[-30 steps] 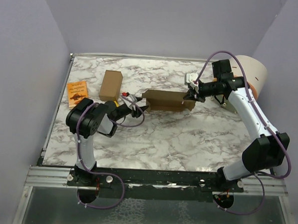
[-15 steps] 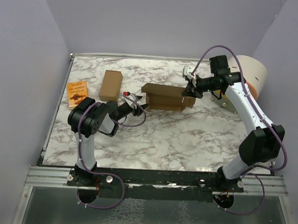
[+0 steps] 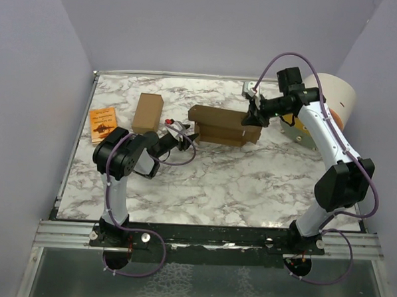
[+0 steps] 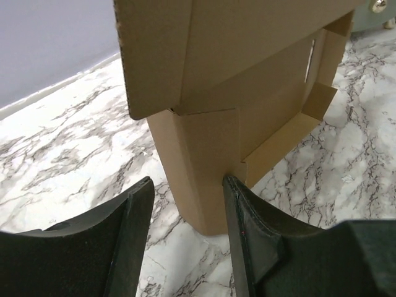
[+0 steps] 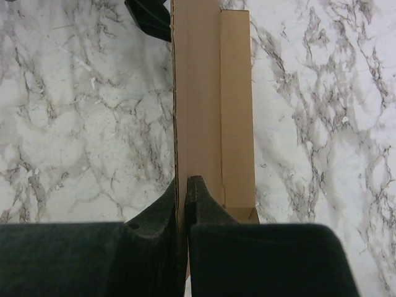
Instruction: Fold the paper box
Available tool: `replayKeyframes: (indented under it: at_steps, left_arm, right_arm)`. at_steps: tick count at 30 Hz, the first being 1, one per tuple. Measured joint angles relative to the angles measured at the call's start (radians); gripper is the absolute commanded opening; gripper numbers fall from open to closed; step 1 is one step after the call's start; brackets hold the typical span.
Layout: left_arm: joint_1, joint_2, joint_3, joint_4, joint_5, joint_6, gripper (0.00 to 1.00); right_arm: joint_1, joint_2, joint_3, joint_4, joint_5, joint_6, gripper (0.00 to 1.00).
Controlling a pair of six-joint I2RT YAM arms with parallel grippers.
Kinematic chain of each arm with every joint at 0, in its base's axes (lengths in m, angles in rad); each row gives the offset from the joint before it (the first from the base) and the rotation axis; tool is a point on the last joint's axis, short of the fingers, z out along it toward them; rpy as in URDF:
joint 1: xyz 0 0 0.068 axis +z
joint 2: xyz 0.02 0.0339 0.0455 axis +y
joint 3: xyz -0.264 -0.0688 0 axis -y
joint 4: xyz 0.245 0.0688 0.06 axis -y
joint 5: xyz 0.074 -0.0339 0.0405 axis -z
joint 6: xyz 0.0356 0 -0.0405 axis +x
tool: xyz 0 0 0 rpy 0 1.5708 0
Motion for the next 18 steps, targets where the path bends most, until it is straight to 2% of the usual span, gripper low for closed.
replayKeyframes:
  at_steps: [5,14,18]
  left_arm:
    - [-0.004,0.002,0.008,0.0,-0.034,0.0,0.56]
    - [-0.021,0.031,0.04,0.0,-0.061,0.002,0.55]
    - [-0.021,0.05,0.067,0.0,-0.053,0.003,0.51]
  right_arm:
    - [0.0,0.002,0.001,-0.028,-0.013,0.008,0.01]
    - [0.0,0.025,0.01,-0.053,-0.029,0.032,0.01]
    - [0.0,0.056,0.04,-0.056,-0.029,0.051,0.01]
